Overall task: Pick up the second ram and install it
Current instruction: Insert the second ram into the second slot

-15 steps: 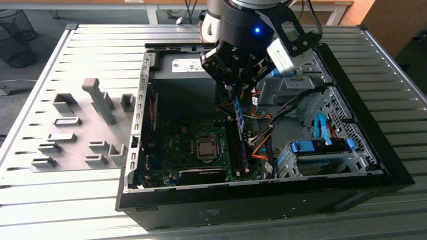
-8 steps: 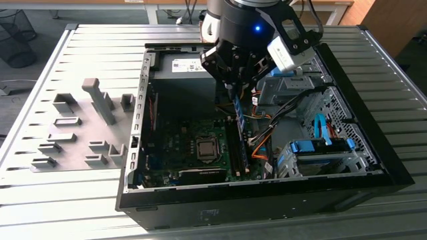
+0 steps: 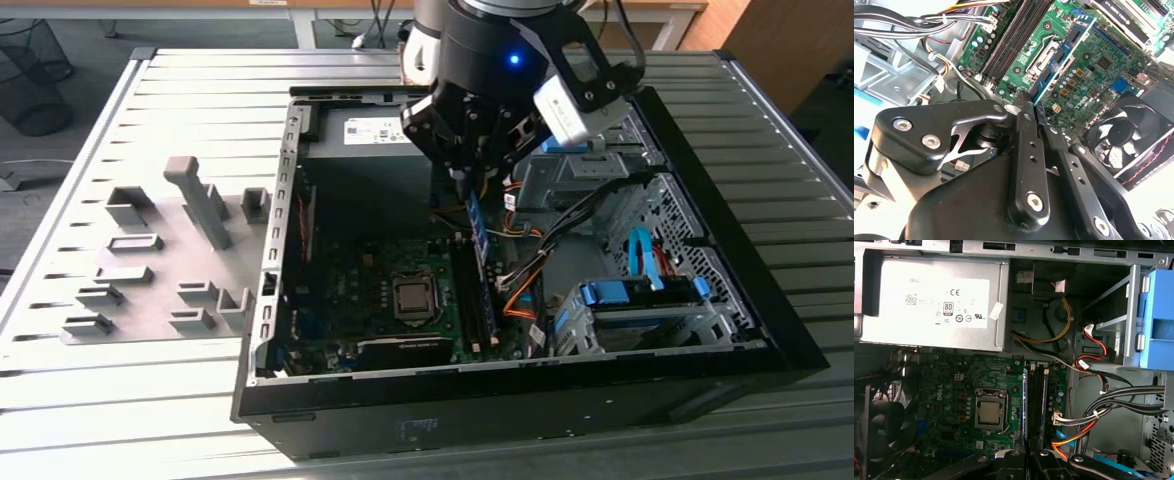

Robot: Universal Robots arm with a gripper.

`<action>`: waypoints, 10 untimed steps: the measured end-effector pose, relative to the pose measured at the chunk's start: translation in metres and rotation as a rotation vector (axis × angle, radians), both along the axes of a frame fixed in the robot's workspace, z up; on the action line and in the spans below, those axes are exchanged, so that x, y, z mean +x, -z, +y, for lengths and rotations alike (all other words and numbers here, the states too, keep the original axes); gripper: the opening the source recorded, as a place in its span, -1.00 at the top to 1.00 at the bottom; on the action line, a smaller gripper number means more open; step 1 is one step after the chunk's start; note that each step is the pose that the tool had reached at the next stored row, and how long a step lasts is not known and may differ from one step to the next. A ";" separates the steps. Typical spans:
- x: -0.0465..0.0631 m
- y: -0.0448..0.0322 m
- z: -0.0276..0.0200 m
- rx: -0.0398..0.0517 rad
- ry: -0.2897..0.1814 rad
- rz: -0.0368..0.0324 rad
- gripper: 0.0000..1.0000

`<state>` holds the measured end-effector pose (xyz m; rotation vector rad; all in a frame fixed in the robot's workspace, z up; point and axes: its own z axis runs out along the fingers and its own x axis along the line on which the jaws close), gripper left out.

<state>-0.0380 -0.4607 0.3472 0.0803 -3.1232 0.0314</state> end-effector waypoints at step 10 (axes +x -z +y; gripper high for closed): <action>0.000 0.0027 0.0000 0.0000 0.003 0.0000 0.73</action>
